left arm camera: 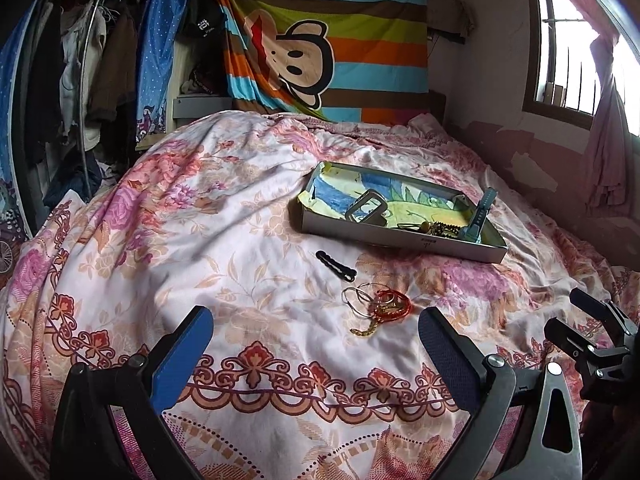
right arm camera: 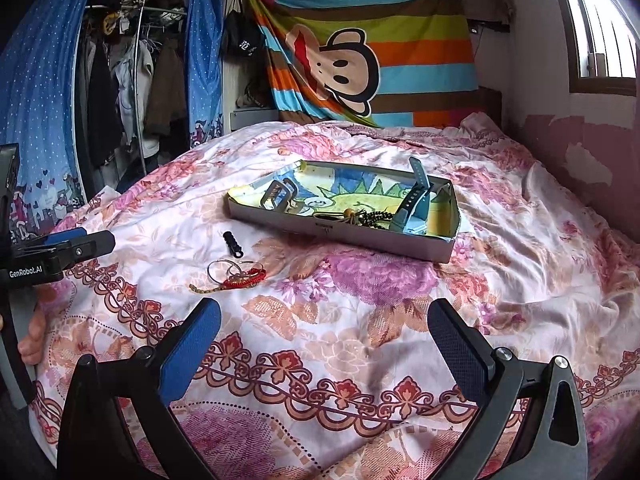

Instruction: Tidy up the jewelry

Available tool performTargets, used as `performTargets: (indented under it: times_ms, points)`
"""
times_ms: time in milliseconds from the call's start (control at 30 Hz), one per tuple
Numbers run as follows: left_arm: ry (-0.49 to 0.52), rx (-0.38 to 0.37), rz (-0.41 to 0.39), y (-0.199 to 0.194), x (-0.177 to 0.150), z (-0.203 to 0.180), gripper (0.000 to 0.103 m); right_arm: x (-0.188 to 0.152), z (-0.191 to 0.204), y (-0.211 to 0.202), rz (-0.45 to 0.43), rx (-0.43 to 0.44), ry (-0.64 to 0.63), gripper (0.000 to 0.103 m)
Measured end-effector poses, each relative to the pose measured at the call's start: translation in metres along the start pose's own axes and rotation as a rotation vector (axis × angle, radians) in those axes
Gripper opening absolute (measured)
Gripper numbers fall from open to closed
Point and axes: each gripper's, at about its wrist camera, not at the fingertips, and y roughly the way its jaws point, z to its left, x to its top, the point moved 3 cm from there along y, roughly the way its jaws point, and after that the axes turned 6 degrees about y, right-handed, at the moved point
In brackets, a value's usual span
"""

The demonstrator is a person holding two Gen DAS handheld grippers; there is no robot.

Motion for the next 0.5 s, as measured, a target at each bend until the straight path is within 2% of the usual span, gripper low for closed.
performTargets:
  times_ms: [233, 500]
  points:
    - [-0.011, -0.011, 0.093, 0.018, 0.0, 0.006, 0.103, 0.003, -0.003, 0.011, 0.004, -0.003, -0.009, 0.102]
    - [-0.029, -0.114, 0.175, 0.047, 0.013, 0.014, 0.103, 0.01, -0.018, 0.046, 0.099, 0.093, 0.058, 0.102]
